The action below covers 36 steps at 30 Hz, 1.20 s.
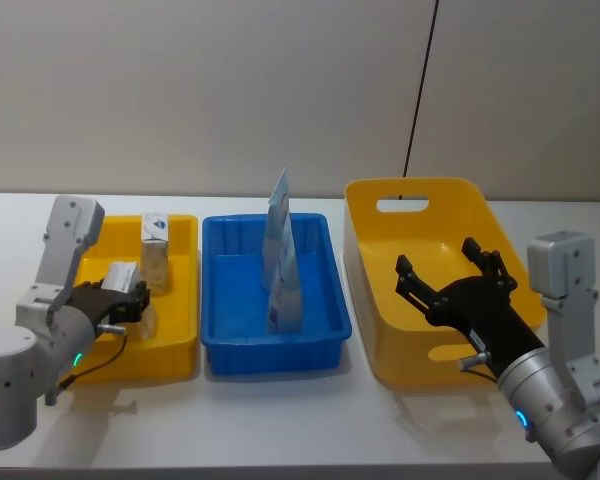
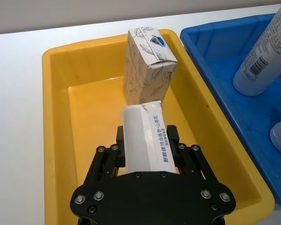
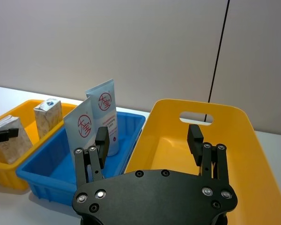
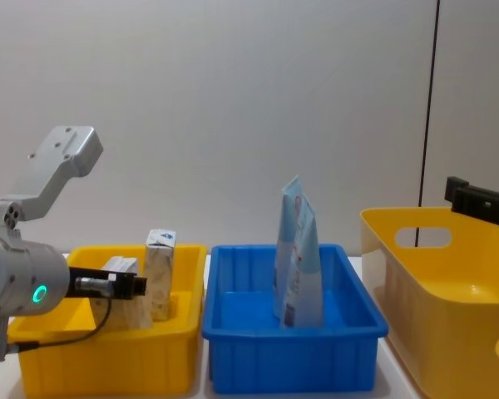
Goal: Bimanual collaborative sorting of washing and personal care products
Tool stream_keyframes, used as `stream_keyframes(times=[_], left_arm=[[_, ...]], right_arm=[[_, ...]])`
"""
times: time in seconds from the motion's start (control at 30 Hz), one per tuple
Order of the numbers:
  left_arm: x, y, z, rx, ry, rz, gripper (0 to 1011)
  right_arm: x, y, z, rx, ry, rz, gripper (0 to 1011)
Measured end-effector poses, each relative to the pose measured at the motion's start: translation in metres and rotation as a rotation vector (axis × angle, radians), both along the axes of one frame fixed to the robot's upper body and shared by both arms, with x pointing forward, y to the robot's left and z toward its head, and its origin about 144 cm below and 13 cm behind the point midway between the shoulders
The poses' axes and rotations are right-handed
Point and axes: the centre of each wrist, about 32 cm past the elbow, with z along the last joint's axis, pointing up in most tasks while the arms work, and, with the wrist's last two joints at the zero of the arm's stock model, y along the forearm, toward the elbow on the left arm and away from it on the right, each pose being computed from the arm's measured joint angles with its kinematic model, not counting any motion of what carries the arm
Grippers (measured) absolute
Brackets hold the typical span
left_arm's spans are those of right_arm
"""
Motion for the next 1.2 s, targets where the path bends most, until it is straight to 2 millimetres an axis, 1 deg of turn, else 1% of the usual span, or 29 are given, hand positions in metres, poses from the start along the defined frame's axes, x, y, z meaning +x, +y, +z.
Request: stream_keyframes(times=[0.07,0.3,0.6,0.83,1.07,1.2], left_arm=[[0.0,0.0,0.0,0.0,0.0,0.0,429],[0.001,0.0,0.0,0.002,0.0,0.002,368],[0.001,0.0,0.0,0.002,0.0,0.001,364],[0.0,0.004,0.002,0.011,-0.01,-0.032,364],[-0.001,0.011,0.011,0.044,-0.051,-0.096,364],[-0.002,0.016,0.019,0.071,-0.095,-0.154,364]], right_arm=[[0.0,0.0,0.0,0.0,0.0,0.0,1002],[0.0,0.0,0.0,0.0,0.0,0.0,1002],[0.0,0.0,0.0,0.0,0.0,0.0,1002],[0.0,0.0,0.0,0.0,0.0,0.0,1002],[0.0,0.0,0.0,0.0,0.0,0.0,1002],[0.0,0.0,0.0,0.0,0.0,0.0,1002]])
